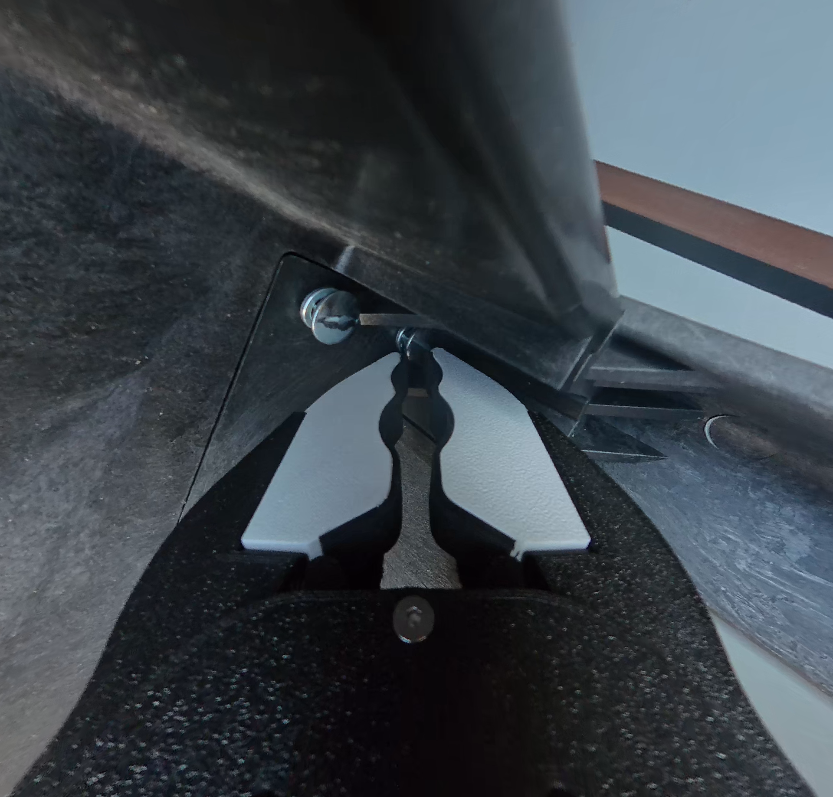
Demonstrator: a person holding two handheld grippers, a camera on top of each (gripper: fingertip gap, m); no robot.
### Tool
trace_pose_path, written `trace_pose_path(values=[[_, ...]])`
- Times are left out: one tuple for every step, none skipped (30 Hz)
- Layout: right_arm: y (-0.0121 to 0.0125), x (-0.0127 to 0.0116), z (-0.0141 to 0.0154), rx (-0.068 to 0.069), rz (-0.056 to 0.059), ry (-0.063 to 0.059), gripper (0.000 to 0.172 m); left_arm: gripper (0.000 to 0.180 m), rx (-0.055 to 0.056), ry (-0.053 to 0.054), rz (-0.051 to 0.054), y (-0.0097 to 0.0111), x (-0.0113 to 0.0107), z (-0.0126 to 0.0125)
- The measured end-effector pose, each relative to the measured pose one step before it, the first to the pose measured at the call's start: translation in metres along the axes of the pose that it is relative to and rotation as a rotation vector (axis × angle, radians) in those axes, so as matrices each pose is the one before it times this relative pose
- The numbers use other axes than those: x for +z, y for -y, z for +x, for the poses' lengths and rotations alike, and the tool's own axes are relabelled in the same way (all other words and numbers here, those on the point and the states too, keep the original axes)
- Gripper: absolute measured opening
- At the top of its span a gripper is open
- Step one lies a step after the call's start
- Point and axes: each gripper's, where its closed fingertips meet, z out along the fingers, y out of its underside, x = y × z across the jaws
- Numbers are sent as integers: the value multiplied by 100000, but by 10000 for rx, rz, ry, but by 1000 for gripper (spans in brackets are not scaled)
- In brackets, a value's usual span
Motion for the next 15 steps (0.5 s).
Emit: trace_pose_path(values=[[13, 76, 182, 72, -13, -49, 23, 7, -5, 19, -43, -104, -18, 29], [76, 148, 69, 9, -4, -12, 22, 7, 22, 29, -32, 403, 535, 70], [85, 143, -90, -58, 15, 75, 25, 7, 3, 24, -13, -109, -76, 18], [50, 160, -101, -30, -28, 74, 28, 6, -8, 7, -1, -87, -29, -50], [28, 120, -74, -42, -35, 51, 30, 6, -2, 6, -3, -52, -10, -24], [18, 73, -55, -18, -15, 61, 32, 6, 4, 0, -1, -86, -66, -40], [3, 37, -10, 35, -4, 82, 32, 6, 2, -6, 4, -29, -32, 17], [-10, 10, -1, 58, -15, 75, 32, 6, -17, -6, 5, 0, -18, 3], [-34, -22, 81, 11, -24, -12, 32, 6, -32, 2, -3, 14, 38, -50], [-69, -61, 116, 54, -45, -78, 31, 6, -23, 23, -14, 41, 158, -72], [-159, -141, 165, 162, -115, -140, 30, 7, -30, 28, -29, 84, 253, -221], [-299, -273, 214, 180, -201, -209, 27, 6, -28, 37, -39, -13, 74, -100], [-461, -425, 151, 127, -273, -225, 25, 6, -16, 56, -49, -11, 87, -13], [-526, -551, -125, 80, -246, -93, 19, 6, -12, 52, -51, 50, 85, 67], [-515, -614, -429, 111, -176, 76, 16, 6, -6, 48, -55, -22, 1, -23]])
